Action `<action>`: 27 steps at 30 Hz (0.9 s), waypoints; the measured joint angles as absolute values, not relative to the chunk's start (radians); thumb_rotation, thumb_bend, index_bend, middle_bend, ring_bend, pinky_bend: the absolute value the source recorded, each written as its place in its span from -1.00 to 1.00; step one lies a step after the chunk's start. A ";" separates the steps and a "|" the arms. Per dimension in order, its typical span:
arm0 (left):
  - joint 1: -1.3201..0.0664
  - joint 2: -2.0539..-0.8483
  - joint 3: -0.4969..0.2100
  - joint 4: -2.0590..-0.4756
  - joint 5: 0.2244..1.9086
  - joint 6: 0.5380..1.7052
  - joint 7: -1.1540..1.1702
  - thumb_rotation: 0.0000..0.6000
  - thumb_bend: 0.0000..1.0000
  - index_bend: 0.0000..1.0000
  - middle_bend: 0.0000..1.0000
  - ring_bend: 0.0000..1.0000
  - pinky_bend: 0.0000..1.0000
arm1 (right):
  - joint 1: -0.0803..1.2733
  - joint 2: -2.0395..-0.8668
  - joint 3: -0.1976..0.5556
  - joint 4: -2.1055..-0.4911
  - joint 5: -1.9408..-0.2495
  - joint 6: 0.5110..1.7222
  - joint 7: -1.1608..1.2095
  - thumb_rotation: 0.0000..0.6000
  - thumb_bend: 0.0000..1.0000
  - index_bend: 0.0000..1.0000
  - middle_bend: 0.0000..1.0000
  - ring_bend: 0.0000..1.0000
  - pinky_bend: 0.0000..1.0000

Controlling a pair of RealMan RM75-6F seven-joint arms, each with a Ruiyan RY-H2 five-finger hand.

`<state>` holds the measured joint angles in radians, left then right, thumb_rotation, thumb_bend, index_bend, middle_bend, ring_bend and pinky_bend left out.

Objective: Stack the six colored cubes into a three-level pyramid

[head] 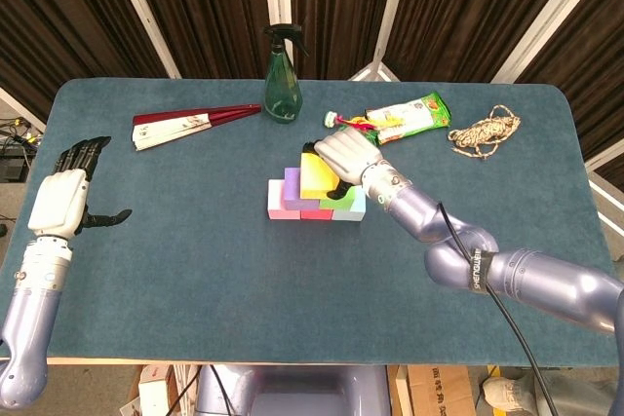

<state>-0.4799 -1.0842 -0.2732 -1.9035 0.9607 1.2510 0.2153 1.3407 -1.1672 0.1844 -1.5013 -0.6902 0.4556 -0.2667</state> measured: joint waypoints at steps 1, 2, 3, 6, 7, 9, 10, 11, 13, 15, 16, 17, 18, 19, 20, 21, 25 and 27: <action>-0.480 -1.084 -0.273 -1.904 0.960 1.251 0.216 1.00 -0.65 -1.00 -0.91 -0.99 -0.99 | 1.342 -1.167 0.182 -1.499 -0.696 0.454 -0.263 1.00 -0.46 -0.01 0.02 -0.02 0.03; -0.480 -1.085 -0.273 -1.904 0.960 1.252 0.216 1.00 -0.65 -1.00 -0.91 -0.99 -0.99 | 1.343 -1.167 0.180 -1.497 -0.700 0.453 -0.261 1.00 -0.46 -0.01 0.02 -0.02 0.03; -0.480 -1.085 -0.273 -1.904 0.961 1.252 0.216 1.00 -0.65 -1.00 -0.91 -0.99 -0.99 | 1.344 -1.168 0.179 -1.495 -0.704 0.452 -0.258 1.00 -0.46 -0.01 0.02 -0.02 0.03; -0.480 -1.085 -0.271 -1.905 0.961 1.252 0.218 1.00 -0.65 -1.00 -0.91 -0.99 -0.99 | 1.346 -1.168 0.174 -1.488 -0.714 0.451 -0.246 1.00 -0.46 -0.01 0.02 -0.02 0.03; -0.480 -1.086 -0.271 -1.905 0.960 1.251 0.218 1.00 -0.65 -1.00 -0.91 -0.99 -0.99 | 1.348 -1.168 0.172 -1.486 -0.717 0.451 -0.242 1.00 -0.46 -0.01 0.02 -0.02 0.03; -0.480 -1.086 -0.271 -1.905 0.959 1.252 0.219 1.00 -0.65 -1.00 -0.91 -0.99 -0.99 | 1.350 -1.167 0.168 -1.482 -0.720 0.449 -0.238 1.00 -0.46 -0.01 0.02 -0.03 0.03; -0.480 -1.086 -0.271 -1.905 0.959 1.252 0.219 1.00 -0.65 -1.00 -0.91 -0.99 -0.99 | 1.351 -1.167 0.165 -1.481 -0.722 0.448 -0.235 1.00 -0.46 -0.01 0.02 -0.03 0.03; -0.481 -1.086 -0.271 -1.905 0.959 1.251 0.219 1.00 -0.65 -1.00 -0.91 -0.99 -0.99 | 1.353 -1.167 0.162 -1.480 -0.722 0.448 -0.233 1.00 -0.46 -0.01 0.02 -0.04 0.03; -0.481 -1.087 -0.271 -1.905 0.958 1.251 0.219 1.00 -0.65 -1.00 -0.91 -0.99 -0.99 | 1.356 -1.167 0.157 -1.478 -0.723 0.446 -0.228 1.00 -0.46 -0.01 0.02 -0.04 0.03; -0.481 -1.086 -0.271 -1.905 0.957 1.251 0.218 1.00 -0.65 -1.00 -0.91 -0.99 -0.99 | 1.358 -1.166 0.152 -1.478 -0.724 0.444 -0.225 1.00 -0.46 -0.01 0.02 -0.04 0.03; -0.480 -1.086 -0.271 -1.905 0.956 1.251 0.218 1.00 -0.65 -1.00 -0.91 -0.99 -0.99 | 1.360 -1.166 0.150 -1.478 -0.725 0.444 -0.222 1.00 -0.46 -0.01 0.02 -0.04 0.03; -0.480 -1.086 -0.271 -1.906 0.956 1.250 0.218 1.00 -0.65 -1.00 -0.91 -0.99 -0.99 | 1.361 -1.165 0.149 -1.478 -0.725 0.444 -0.219 1.00 -0.46 -0.01 0.02 -0.04 0.03; -0.480 -1.086 -0.271 -1.906 0.956 1.250 0.217 1.00 -0.65 -1.00 -0.91 -0.99 -0.99 | 1.362 -1.165 0.148 -1.479 -0.726 0.444 -0.217 1.00 -0.46 -0.01 0.02 -0.04 0.03; -0.480 -1.086 -0.271 -1.906 0.956 1.250 0.217 1.00 -0.65 -1.00 -0.91 -0.99 -0.99 | 1.364 -1.165 0.147 -1.479 -0.728 0.446 -0.215 1.00 -0.46 -0.01 0.02 -0.04 0.03; -0.480 -1.085 -0.271 -1.906 0.956 1.250 0.217 1.00 -0.65 -1.00 -0.91 -0.99 -0.99 | 1.365 -1.165 0.146 -1.479 -0.728 0.446 -0.214 1.00 -0.46 -0.01 0.02 -0.04 0.03; -0.480 -1.085 -0.271 -1.906 0.957 1.250 0.216 1.00 -0.65 -1.00 -0.91 -0.99 -0.99 | 1.366 -1.164 0.144 -1.480 -0.729 0.447 -0.212 1.00 -0.46 -0.01 0.02 -0.04 0.03; -0.480 -1.084 -0.271 -1.906 0.957 1.251 0.215 1.00 -0.65 -1.00 -0.91 -0.99 -0.99 | 1.373 -1.163 0.136 -1.482 -0.729 0.448 -0.209 1.00 -0.46 -0.01 0.02 -0.05 0.03; -0.479 -1.084 -0.271 -1.906 0.957 1.251 0.214 1.00 -0.65 -1.00 -0.91 -0.99 -0.99 | 1.377 -1.163 0.132 -1.482 -0.727 0.449 -0.209 1.00 -0.46 -0.01 0.02 -0.05 0.03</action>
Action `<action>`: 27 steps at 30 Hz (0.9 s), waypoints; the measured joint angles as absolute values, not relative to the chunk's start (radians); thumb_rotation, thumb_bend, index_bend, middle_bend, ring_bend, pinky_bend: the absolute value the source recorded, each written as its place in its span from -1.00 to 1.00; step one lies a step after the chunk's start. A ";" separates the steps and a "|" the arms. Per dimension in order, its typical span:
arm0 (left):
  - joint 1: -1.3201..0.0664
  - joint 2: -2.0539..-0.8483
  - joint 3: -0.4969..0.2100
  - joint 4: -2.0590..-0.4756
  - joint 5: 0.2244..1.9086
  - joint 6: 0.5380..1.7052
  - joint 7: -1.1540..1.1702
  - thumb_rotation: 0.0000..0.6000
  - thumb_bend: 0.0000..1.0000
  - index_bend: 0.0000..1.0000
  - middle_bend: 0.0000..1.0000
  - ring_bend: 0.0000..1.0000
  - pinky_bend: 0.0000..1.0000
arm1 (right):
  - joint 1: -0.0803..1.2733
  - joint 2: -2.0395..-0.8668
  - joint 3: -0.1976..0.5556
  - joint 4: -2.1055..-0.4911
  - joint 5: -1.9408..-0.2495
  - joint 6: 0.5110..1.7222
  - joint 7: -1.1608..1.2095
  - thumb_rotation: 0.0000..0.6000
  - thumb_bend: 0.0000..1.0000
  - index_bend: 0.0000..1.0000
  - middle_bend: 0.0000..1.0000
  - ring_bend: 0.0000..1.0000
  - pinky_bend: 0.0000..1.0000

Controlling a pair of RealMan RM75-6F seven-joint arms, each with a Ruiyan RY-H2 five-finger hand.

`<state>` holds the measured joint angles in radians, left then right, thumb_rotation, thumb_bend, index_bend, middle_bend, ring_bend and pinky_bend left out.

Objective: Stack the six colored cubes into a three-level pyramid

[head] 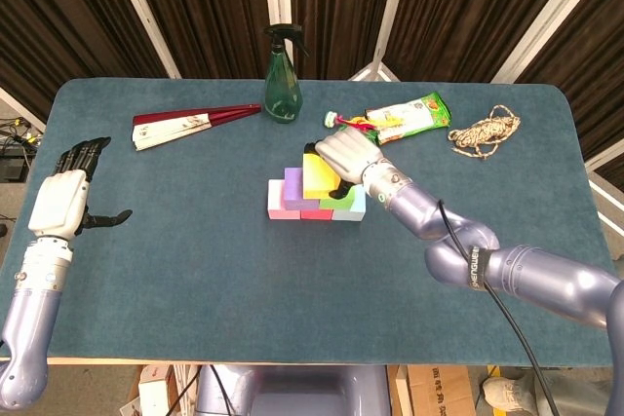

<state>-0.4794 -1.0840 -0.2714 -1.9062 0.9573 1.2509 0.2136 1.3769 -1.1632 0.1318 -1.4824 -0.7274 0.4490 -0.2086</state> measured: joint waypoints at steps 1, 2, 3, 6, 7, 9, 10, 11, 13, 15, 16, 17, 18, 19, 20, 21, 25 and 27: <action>-0.479 -1.084 -0.271 -1.906 0.958 1.251 0.213 1.00 -0.65 -1.00 -0.91 -0.99 -0.99 | 1.379 -1.163 0.129 -1.483 -0.725 0.449 -0.208 1.00 -0.46 -0.01 0.02 -0.05 0.03; -0.479 -1.084 -0.271 -1.907 0.958 1.250 0.212 1.00 -0.65 -1.00 -0.91 -0.99 -0.99 | 1.381 -1.163 0.127 -1.482 -0.722 0.450 -0.208 1.00 -0.46 -0.01 0.02 -0.05 0.03; -0.479 -1.083 -0.271 -1.907 0.958 1.249 0.210 1.00 -0.65 -1.00 -0.91 -0.99 -0.99 | 1.383 -1.163 0.124 -1.482 -0.721 0.451 -0.208 1.00 -0.46 -0.02 0.02 -0.06 0.03; -0.478 -1.080 -0.272 -1.913 0.956 1.241 0.196 1.00 -0.65 -1.00 -0.91 -0.99 -0.99 | 1.389 -1.166 0.114 -1.481 -0.717 0.457 -0.213 1.00 -0.46 -0.03 0.02 -0.07 0.03; -0.478 -1.078 -0.273 -1.914 0.956 1.238 0.193 1.00 -0.65 -1.00 -0.91 -0.99 -0.99 | 1.391 -1.167 0.110 -1.482 -0.715 0.459 -0.215 1.00 -0.46 -0.03 0.02 -0.08 0.03; -0.477 -1.075 -0.273 -1.915 0.958 1.238 0.190 1.00 -0.65 -1.00 -0.91 -0.99 -0.99 | 1.395 -1.168 0.104 -1.482 -0.713 0.459 -0.218 1.00 -0.46 -0.04 0.01 -0.11 0.03; -0.477 -1.075 -0.273 -1.915 0.958 1.238 0.190 1.00 -0.65 -1.00 -0.91 -0.99 -0.99 | 1.398 -1.168 0.099 -1.483 -0.710 0.458 -0.221 1.00 -0.46 -0.05 0.00 -0.12 0.03; -0.477 -1.075 -0.273 -1.915 0.959 1.239 0.188 1.00 -0.65 -1.00 -0.91 -0.99 -0.99 | 1.401 -1.168 0.096 -1.484 -0.708 0.458 -0.222 1.00 -0.46 -0.07 -0.02 -0.15 0.00; -0.476 -1.074 -0.274 -1.915 0.959 1.239 0.186 1.00 -0.65 -1.00 -0.91 -0.99 -0.99 | 1.406 -1.168 0.092 -1.485 -0.703 0.459 -0.224 1.00 -0.46 -0.11 -0.06 -0.19 -0.04; -0.476 -1.074 -0.274 -1.915 0.959 1.240 0.185 1.00 -0.65 -1.00 -0.91 -0.99 -0.99 | 1.410 -1.168 0.089 -1.487 -0.699 0.460 -0.225 1.00 -0.46 -0.14 -0.09 -0.23 -0.07; -0.476 -1.074 -0.274 -1.915 0.960 1.240 0.186 1.00 -0.65 -1.00 -0.91 -0.99 -0.99 | 1.412 -1.168 0.086 -1.487 -0.697 0.461 -0.225 1.00 -0.46 -0.17 -0.11 -0.24 -0.09; -0.476 -1.074 -0.273 -1.915 0.961 1.240 0.186 1.00 -0.65 -1.00 -0.91 -0.99 -0.99 | 1.414 -1.168 0.084 -1.487 -0.695 0.461 -0.227 1.00 -0.46 -0.19 -0.12 -0.26 -0.10; -0.476 -1.074 -0.273 -1.915 0.961 1.240 0.185 1.00 -0.65 -1.00 -0.91 -0.99 -0.99 | 1.416 -1.168 0.081 -1.488 -0.693 0.460 -0.228 1.00 -0.46 -0.22 -0.15 -0.28 -0.10; -0.475 -1.074 -0.274 -1.915 0.960 1.241 0.185 1.00 -0.65 -1.00 -0.91 -0.99 -0.99 | 1.420 -1.167 0.077 -1.489 -0.689 0.459 -0.230 1.00 -0.46 -0.26 -0.17 -0.30 -0.12; -0.475 -1.074 -0.274 -1.915 0.960 1.241 0.184 1.00 -0.65 -1.00 -0.91 -0.99 -0.99 | 1.423 -1.167 0.074 -1.489 -0.686 0.460 -0.232 1.00 -0.46 -0.30 -0.19 -0.32 -0.13; -0.475 -1.074 -0.274 -1.914 0.961 1.241 0.184 1.00 -0.65 -1.00 -0.91 -0.99 -0.99 | 1.425 -1.168 0.071 -1.489 -0.684 0.461 -0.233 1.00 -0.46 -0.32 -0.21 -0.33 -0.15; -0.475 -1.073 -0.274 -1.914 0.961 1.242 0.183 1.00 -0.65 -1.00 -0.91 -0.99 -0.99 | 1.433 -1.170 0.059 -1.491 -0.676 0.469 -0.242 1.00 -0.46 -0.43 -0.27 -0.39 -0.19; -0.475 -1.073 -0.274 -1.914 0.960 1.242 0.183 1.00 -0.65 -1.00 -0.91 -0.99 -0.99 | 1.436 -1.171 0.054 -1.491 -0.674 0.472 -0.247 1.00 -0.46 -0.49 -0.30 -0.40 -0.20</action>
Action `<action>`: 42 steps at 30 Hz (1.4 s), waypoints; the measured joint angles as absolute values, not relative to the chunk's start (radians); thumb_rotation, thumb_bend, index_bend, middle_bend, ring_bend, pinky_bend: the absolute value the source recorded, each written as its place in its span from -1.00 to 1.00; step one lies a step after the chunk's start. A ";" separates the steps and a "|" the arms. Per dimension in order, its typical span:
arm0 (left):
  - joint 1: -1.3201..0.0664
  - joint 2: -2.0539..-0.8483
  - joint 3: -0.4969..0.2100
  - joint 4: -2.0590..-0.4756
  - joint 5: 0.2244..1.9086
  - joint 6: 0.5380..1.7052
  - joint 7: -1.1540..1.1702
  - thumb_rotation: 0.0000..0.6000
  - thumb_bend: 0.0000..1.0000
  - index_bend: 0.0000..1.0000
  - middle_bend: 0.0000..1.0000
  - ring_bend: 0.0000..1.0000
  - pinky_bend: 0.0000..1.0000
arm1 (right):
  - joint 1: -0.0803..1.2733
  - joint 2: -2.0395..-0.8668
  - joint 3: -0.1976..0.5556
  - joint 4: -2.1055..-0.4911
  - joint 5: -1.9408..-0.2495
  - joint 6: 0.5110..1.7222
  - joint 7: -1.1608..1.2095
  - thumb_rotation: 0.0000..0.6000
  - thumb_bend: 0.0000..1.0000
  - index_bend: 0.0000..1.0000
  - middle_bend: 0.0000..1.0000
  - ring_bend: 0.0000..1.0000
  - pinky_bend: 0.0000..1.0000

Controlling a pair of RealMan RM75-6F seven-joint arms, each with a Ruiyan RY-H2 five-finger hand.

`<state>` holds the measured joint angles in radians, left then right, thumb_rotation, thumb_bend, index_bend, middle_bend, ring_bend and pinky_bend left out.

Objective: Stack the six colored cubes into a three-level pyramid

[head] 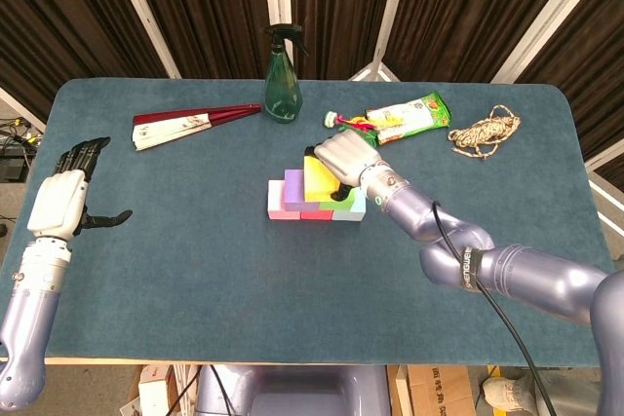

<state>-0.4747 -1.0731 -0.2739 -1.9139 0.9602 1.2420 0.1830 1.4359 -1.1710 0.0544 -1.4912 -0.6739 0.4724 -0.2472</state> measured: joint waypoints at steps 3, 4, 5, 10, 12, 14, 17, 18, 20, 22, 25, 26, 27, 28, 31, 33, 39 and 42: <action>-0.475 -1.073 -0.274 -1.913 0.960 1.242 0.182 1.00 -0.65 -1.00 -0.91 -0.99 -0.99 | 1.442 -1.173 0.048 -1.492 -0.665 0.479 -0.253 1.00 -0.46 -0.57 -0.34 -0.43 -0.22; -0.475 -1.073 -0.275 -1.912 0.960 1.243 0.182 1.00 -0.65 -1.00 -0.91 -0.99 -0.99 | 1.444 -1.174 0.045 -1.492 -0.662 0.482 -0.256 1.00 -0.46 -0.60 -0.36 -0.44 -0.22; -0.475 -1.073 -0.275 -1.912 0.960 1.243 0.182 1.00 -0.65 -1.00 -0.91 -0.99 -0.99 | 1.446 -1.174 0.043 -1.492 -0.659 0.484 -0.259 1.00 -0.46 -0.64 -0.38 -0.46 -0.22; -0.475 -1.073 -0.276 -1.912 0.959 1.243 0.181 1.00 -0.65 -1.00 -0.91 -0.99 -0.99 | 1.460 -1.174 0.027 -1.494 -0.642 0.489 -0.276 1.00 -0.46 -0.89 -0.48 -0.57 -0.25; -0.475 -1.073 -0.276 -1.912 0.959 1.245 0.181 1.00 -0.65 -1.00 -0.91 -0.99 -0.99 | 1.465 -1.173 0.020 -1.496 -0.633 0.490 -0.283 1.00 -0.46 -0.99 -0.59 -0.67 -0.27; -0.475 -1.073 -0.276 -1.913 0.959 1.245 0.181 1.00 -0.65 -1.00 -0.91 -0.99 -0.99 | 1.473 -1.171 0.011 -1.499 -0.619 0.490 -0.291 1.00 -0.46 -1.00 -0.68 -0.73 -0.27; -0.474 -1.072 -0.278 -1.914 0.958 1.246 0.180 1.00 -0.65 -1.00 -0.91 -0.99 -0.99 | 1.486 -1.168 -0.003 -1.504 -0.593 0.489 -0.302 1.00 -0.46 -1.00 -0.78 -0.77 -0.27; -0.474 -1.072 -0.278 -1.914 0.958 1.246 0.180 1.00 -0.65 -1.00 -0.91 -0.99 -0.99 | 1.490 -1.166 -0.008 -1.506 -0.584 0.490 -0.306 1.00 -0.46 -1.00 -0.80 -0.78 -0.27; -0.474 -1.072 -0.278 -1.914 0.958 1.247 0.178 1.00 -0.65 -1.00 -0.91 -0.99 -0.99 | 1.502 -1.162 -0.018 -1.515 -0.563 0.494 -0.315 1.00 -0.46 -1.00 -0.87 -0.81 -0.27; -0.474 -1.072 -0.279 -1.914 0.959 1.247 0.178 1.00 -0.65 -1.00 -0.91 -0.99 -0.99 | 1.512 -1.156 -0.029 -1.527 -0.545 0.506 -0.329 1.00 -0.46 -1.00 -0.94 -0.84 -0.27; -0.474 -1.072 -0.279 -1.914 0.960 1.248 0.177 1.00 -0.65 -1.00 -0.91 -0.99 -0.99 | 1.524 -1.147 -0.040 -1.546 -0.525 0.534 -0.348 1.00 -0.46 -1.00 -1.00 -0.88 -0.27; -0.473 -1.071 -0.279 -1.914 0.960 1.248 0.176 1.00 -0.65 -1.00 -0.91 -0.99 -0.99 | 1.528 -1.144 -0.042 -1.553 -0.518 0.544 -0.353 1.00 -0.46 -1.00 -1.00 -0.89 -0.27; -0.473 -1.071 -0.279 -1.915 0.960 1.249 0.176 1.00 -0.65 -1.00 -0.91 -0.99 -0.99 | 1.531 -1.140 -0.043 -1.561 -0.509 0.553 -0.358 1.00 -0.46 -1.00 -1.00 -0.90 -0.27; -0.473 -1.071 -0.280 -1.915 0.961 1.250 0.176 1.00 -0.65 -1.00 -0.91 -0.99 -0.99 | 1.536 -1.135 -0.045 -1.573 -0.497 0.566 -0.364 1.00 -0.46 -1.00 -1.00 -0.91 -0.27; -0.472 -1.070 -0.282 -1.917 0.963 1.253 0.171 1.00 -0.65 -1.00 -0.91 -0.99 -0.99 | 1.544 -1.116 -0.051 -1.605 -0.467 0.596 -0.380 1.00 -0.46 -1.00 -1.00 -0.95 -0.28; -0.470 -1.069 -0.282 -1.919 0.965 1.254 0.169 1.00 -0.65 -1.00 -0.91 -0.99 -0.99 | 1.544 -1.103 -0.055 -1.625 -0.457 0.614 -0.388 1.00 -0.46 -1.00 -1.00 -0.97 -0.31; -0.466 -1.064 -0.281 -1.923 0.971 1.255 0.160 1.00 -0.65 -1.00 -0.91 -0.99 -0.99 | 1.515 -1.043 -0.073 -1.702 -0.443 0.696 -0.403 1.00 -0.46 -1.00 -1.00 -1.00 -0.39; -0.463 -1.062 -0.281 -1.927 0.975 1.257 0.157 1.00 -0.65 -1.00 -0.91 -0.99 -0.99 | 1.472 -0.995 -0.081 -1.754 -0.445 0.744 -0.393 1.00 -0.46 -1.00 -1.00 -1.00 -0.44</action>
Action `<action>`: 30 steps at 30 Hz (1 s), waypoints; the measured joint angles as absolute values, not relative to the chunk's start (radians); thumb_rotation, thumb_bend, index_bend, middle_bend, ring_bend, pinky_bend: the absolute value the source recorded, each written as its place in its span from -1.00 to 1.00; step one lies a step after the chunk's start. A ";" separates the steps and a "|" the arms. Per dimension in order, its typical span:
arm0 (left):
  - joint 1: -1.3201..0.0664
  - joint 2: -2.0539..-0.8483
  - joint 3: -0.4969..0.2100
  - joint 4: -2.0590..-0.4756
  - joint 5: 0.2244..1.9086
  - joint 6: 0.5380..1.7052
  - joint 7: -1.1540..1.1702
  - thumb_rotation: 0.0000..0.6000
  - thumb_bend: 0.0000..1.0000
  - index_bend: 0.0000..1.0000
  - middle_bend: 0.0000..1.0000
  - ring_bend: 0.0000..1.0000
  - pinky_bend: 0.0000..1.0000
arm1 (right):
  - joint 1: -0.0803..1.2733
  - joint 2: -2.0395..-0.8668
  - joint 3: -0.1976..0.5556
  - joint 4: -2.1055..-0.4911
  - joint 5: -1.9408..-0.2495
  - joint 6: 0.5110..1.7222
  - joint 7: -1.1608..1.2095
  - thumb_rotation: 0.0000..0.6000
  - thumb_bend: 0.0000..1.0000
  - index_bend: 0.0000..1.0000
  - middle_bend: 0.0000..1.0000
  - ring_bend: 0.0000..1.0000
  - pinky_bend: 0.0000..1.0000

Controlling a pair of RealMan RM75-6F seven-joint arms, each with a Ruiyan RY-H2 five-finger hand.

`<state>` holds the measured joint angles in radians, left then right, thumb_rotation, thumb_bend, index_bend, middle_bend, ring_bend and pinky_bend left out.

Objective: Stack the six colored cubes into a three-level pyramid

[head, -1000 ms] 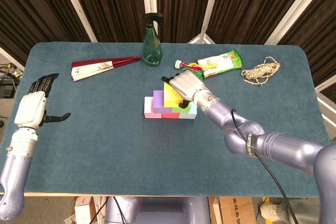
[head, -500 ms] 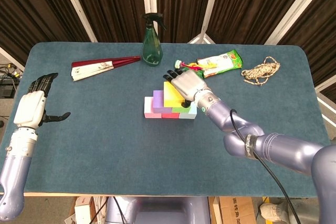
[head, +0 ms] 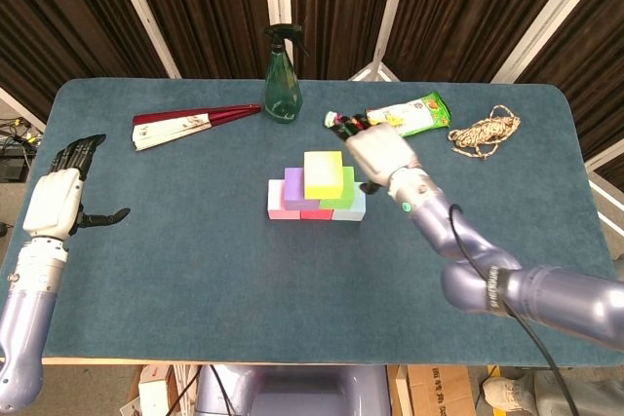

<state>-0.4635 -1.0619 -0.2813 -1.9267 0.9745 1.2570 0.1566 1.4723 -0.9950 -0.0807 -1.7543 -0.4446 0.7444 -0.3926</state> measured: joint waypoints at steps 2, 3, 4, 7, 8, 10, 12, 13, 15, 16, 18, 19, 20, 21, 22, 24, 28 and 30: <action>-0.462 -1.061 -0.281 -1.930 0.978 1.261 0.155 1.00 -0.65 -1.00 -0.91 -0.99 -0.99 | 1.435 -0.962 -0.084 -1.790 -0.453 0.783 -0.376 1.00 -0.46 -1.00 -1.00 -1.00 -0.48; -0.460 -1.060 -0.281 -1.933 0.982 1.264 0.154 1.00 -0.65 -1.00 -0.91 -0.99 -0.99 | 1.417 -0.949 -0.084 -1.805 -0.461 0.803 -0.368 1.00 -0.46 -1.00 -1.00 -1.00 -0.50; -0.459 -1.060 -0.281 -1.935 0.985 1.267 0.153 1.00 -0.66 -1.00 -0.92 -0.99 -0.99 | 1.391 -0.933 -0.085 -1.825 -0.477 0.834 -0.356 1.00 -0.46 -1.00 -1.00 -1.00 -0.54; -0.453 -1.063 -0.277 -1.942 0.998 1.278 0.151 1.00 -0.68 -1.00 -0.92 -0.99 -0.99 | 1.308 -0.899 -0.086 -1.872 -0.529 0.924 -0.319 1.00 -0.46 -1.00 -1.00 -1.00 -0.65; -0.450 -1.064 -0.275 -1.944 1.004 1.281 0.151 1.00 -0.69 -1.00 -0.93 -0.99 -0.99 | 1.279 -0.890 -0.087 -1.885 -0.545 0.953 -0.307 1.00 -0.46 -1.00 -1.00 -1.00 -0.69; -0.444 -1.067 -0.268 -1.948 1.019 1.292 0.151 1.00 -0.71 -1.00 -0.94 -0.99 -0.99 | 1.208 -0.875 -0.090 -1.915 -0.583 1.020 -0.276 1.00 -0.46 -1.00 -1.00 -1.00 -0.76; -0.434 -1.072 -0.259 -1.951 1.038 1.306 0.151 1.00 -0.73 -1.00 -0.96 -1.00 -0.99 | 1.144 -0.868 -0.094 -1.936 -0.616 1.079 -0.247 1.00 -0.46 -1.00 -1.00 -1.00 -0.83; -0.429 -1.074 -0.253 -1.951 1.048 1.314 0.152 1.00 -0.73 -1.00 -0.96 -1.00 -0.99 | 1.100 -0.865 -0.097 -1.948 -0.638 1.118 -0.227 1.00 -0.46 -1.00 -1.00 -1.00 -0.85; -0.412 -1.079 -0.236 -1.950 1.072 1.333 0.151 1.00 -0.74 -1.00 -0.98 -1.00 -1.00 | 1.033 -0.866 -0.103 -1.962 -0.672 1.173 -0.196 1.00 -0.46 -1.00 -1.00 -1.00 -0.90; -0.403 -1.082 -0.229 -1.947 1.083 1.343 0.150 1.00 -0.74 -1.00 -0.99 -1.00 -1.00 | 0.988 -0.870 -0.108 -1.968 -0.697 1.207 -0.176 1.00 -0.46 -1.00 -1.00 -1.00 -0.94; -0.380 -1.089 -0.211 -1.937 1.113 1.369 0.139 1.00 -0.75 -1.00 -1.00 -1.00 -1.00 | 0.921 -0.881 -0.118 -1.974 -0.737 1.257 -0.147 1.00 -0.46 -1.00 -1.00 -1.00 -0.99; -0.368 -1.092 -0.203 -1.930 1.128 1.383 0.131 1.00 -0.75 -1.00 -1.00 -1.00 -1.00 | 0.876 -0.890 -0.125 -1.976 -0.767 1.289 -0.130 1.00 -0.46 -1.00 -1.00 -1.00 -1.00; -0.356 -1.096 -0.195 -1.922 1.143 1.396 0.122 1.00 -0.76 -1.00 -1.00 -1.00 -1.00 | 0.844 -0.899 -0.132 -1.976 -0.791 1.312 -0.119 1.00 -0.46 -1.00 -1.00 -1.00 -1.00; -0.340 -1.100 -0.184 -1.908 1.165 1.416 0.109 1.00 -0.76 -1.00 -1.00 -1.00 -1.00 | 0.812 -0.909 -0.139 -1.975 -0.815 1.334 -0.110 1.00 -0.46 -1.00 -1.00 -1.00 -1.00; -0.326 -1.104 -0.176 -1.896 1.181 1.432 0.099 1.00 -0.76 -1.00 -1.00 -1.00 -1.00 | 0.770 -0.924 -0.148 -1.972 -0.848 1.364 -0.099 1.00 -0.46 -1.00 -1.00 -1.00 -1.00; -0.291 -1.111 -0.153 -1.863 1.220 1.469 0.075 1.00 -0.77 -1.00 -1.00 -1.00 -1.00 | 0.711 -0.947 -0.163 -1.966 -0.899 1.409 -0.087 1.00 -0.46 -1.00 -1.00 -1.00 -1.00; -0.227 -1.119 -0.112 -1.811 1.264 1.528 0.039 1.00 -0.79 -1.00 -1.00 -1.00 -1.00 | 0.586 -1.004 -0.196 -1.935 -1.005 1.501 -0.070 1.00 -0.46 -1.00 -1.00 -1.00 -1.00; -0.193 -1.124 -0.091 -1.785 1.282 1.555 0.017 1.00 -0.79 -1.00 -1.00 -1.00 -1.00 | 0.535 -1.027 -0.209 -1.912 -1.049 1.536 -0.063 1.00 -0.46 -1.00 -1.00 -1.00 -1.00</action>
<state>-0.1934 -1.1245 -0.0911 -1.7850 1.2815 1.5550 0.0165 0.5354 -1.0271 -0.2086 -1.9117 -1.0495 1.5358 -0.0629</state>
